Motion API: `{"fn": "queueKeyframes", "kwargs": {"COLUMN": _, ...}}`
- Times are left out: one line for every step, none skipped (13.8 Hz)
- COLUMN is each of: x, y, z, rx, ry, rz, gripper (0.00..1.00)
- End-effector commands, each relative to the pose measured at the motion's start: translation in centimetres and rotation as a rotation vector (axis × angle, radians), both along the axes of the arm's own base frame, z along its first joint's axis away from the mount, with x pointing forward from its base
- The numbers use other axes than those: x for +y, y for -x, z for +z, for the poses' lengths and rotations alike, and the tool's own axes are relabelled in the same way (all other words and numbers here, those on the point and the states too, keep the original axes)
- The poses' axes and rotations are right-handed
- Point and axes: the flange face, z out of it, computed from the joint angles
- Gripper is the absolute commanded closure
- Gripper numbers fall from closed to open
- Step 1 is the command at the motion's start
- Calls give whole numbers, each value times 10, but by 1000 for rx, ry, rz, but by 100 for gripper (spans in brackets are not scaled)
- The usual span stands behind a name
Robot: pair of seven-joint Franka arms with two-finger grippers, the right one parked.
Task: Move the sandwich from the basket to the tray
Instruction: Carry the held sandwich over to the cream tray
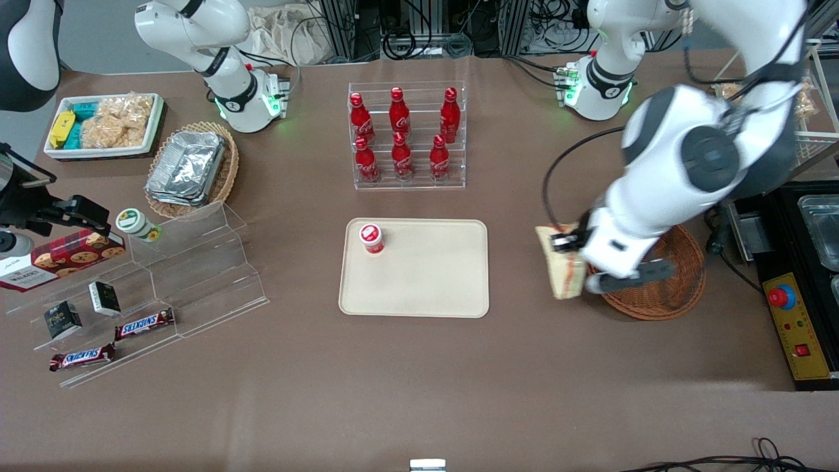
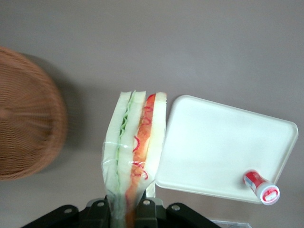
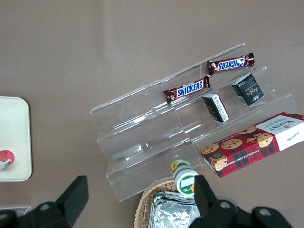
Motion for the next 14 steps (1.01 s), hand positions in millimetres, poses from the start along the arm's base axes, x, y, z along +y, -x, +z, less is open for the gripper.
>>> {"fn": "queueKeyframes", "kwargs": {"x": -62, "y": -6, "z": -62, "rx": -14, "ry": 24, "rz": -105, "gripper": 100}}
{"fn": "queueKeyframes", "kwargs": {"x": -74, "y": -6, "z": -87, "rx": -9, "ry": 14, "rz": -127, "gripper": 100}}
{"fn": "queueKeyframes", "kwargs": {"x": -87, "y": -1, "z": -106, "rx": -6, "ry": -10, "rz": -150, "gripper": 100}}
{"fn": "queueKeyframes", "kwargs": {"x": -96, "y": 4, "z": -127, "rx": 12, "ry": -27, "rz": -172, "gripper": 100}}
{"fn": "queueKeyframes", "kwargs": {"x": -107, "y": 10, "z": -145, "rx": 32, "ry": -34, "rz": -192, "gripper": 100}}
{"fn": "queueKeyframes", "kwargs": {"x": -115, "y": 16, "z": -159, "rx": 53, "ry": -38, "rz": -206, "gripper": 100}}
{"fn": "queueKeyframes", "kwargs": {"x": -117, "y": 21, "z": -170, "rx": 71, "ry": -44, "rz": -207, "gripper": 100}}
{"fn": "queueKeyframes", "kwargs": {"x": -126, "y": 28, "z": -180, "rx": 80, "ry": -45, "rz": -210, "gripper": 100}}
{"fn": "queueKeyframes", "kwargs": {"x": -132, "y": 32, "z": -190, "rx": 80, "ry": -39, "rz": -194, "gripper": 100}}
{"fn": "queueKeyframes", "kwargs": {"x": -137, "y": 32, "z": -204, "rx": 78, "ry": -27, "rz": -177, "gripper": 100}}
{"fn": "queueKeyframes", "kwargs": {"x": -142, "y": 34, "z": -209, "rx": 76, "ry": -22, "rz": -171, "gripper": 100}}
{"fn": "queueKeyframes", "kwargs": {"x": -143, "y": 35, "z": -211, "rx": 79, "ry": -22, "rz": -171, "gripper": 88}}
{"fn": "queueKeyframes", "kwargs": {"x": -142, "y": 35, "z": -213, "rx": 82, "ry": -23, "rz": -173, "gripper": 60}}
{"fn": "queueKeyframes", "kwargs": {"x": -142, "y": 35, "z": -212, "rx": 81, "ry": -23, "rz": -179, "gripper": 36}}
